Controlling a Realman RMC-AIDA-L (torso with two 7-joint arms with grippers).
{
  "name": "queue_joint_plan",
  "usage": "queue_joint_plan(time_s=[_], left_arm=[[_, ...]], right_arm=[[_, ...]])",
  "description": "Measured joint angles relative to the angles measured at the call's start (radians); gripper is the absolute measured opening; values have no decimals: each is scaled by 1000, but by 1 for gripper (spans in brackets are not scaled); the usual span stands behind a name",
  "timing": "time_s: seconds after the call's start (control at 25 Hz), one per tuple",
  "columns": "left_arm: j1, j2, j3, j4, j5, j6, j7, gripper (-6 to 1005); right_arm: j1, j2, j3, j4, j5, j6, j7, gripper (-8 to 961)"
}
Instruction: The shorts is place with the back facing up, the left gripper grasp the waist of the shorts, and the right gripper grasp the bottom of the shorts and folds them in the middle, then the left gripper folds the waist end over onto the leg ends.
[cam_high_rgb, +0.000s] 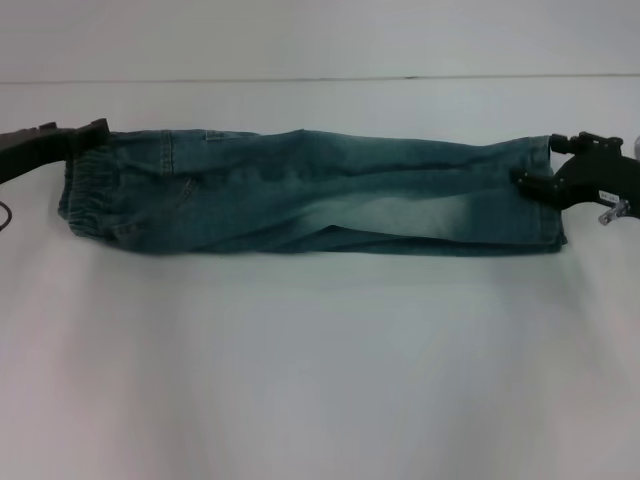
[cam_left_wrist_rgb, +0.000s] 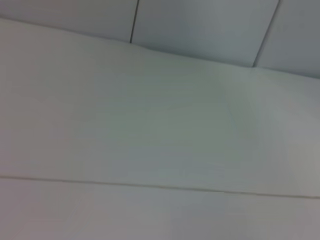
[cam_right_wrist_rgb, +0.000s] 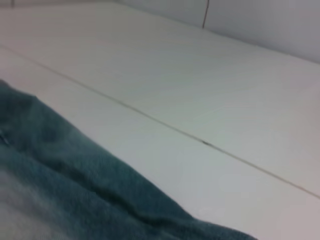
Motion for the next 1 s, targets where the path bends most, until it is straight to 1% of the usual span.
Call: queue_joint_plan(time_s=[0.08, 0.12, 0.36, 0.44, 0.48, 0.56, 0.68, 0.84, 0.92, 1.0], left_arm=[[6, -1, 0, 6, -7, 2, 0, 734], [9, -1, 1, 7, -10, 3, 0, 775], [24, -2, 1, 20, -14, 18, -1, 880], [33, -2, 0, 32, -16, 37, -2, 915], [41, -2, 0, 42, -19, 56, -2, 932], [59, -2, -1, 69, -34, 93, -2, 932], [84, -2, -2, 99, -57, 138, 1, 931], [108, -2, -3, 128, -72, 184, 4, 930], [113, -1, -3, 130, -71, 194, 5, 930], [117, -1, -3, 130, -68, 198, 10, 930]], right_arm=[[-9, -6, 1, -25, 0, -44, 33, 749], [-9, -6, 1, -25, 0, -44, 33, 771], [-26, -9, 1, -78, 1, -118, 87, 901], [-33, -16, 0, -100, 0, -173, 117, 900], [-37, -23, -1, -112, -1, -217, 136, 899], [-44, -41, -1, -130, -1, -314, 171, 898], [-49, -84, -5, -145, -2, -494, 221, 897], [-51, -136, -8, -151, -5, -723, 250, 894], [-52, -153, -14, -151, -5, -811, 249, 892], [-53, -163, -26, -152, -6, -876, 237, 890]])
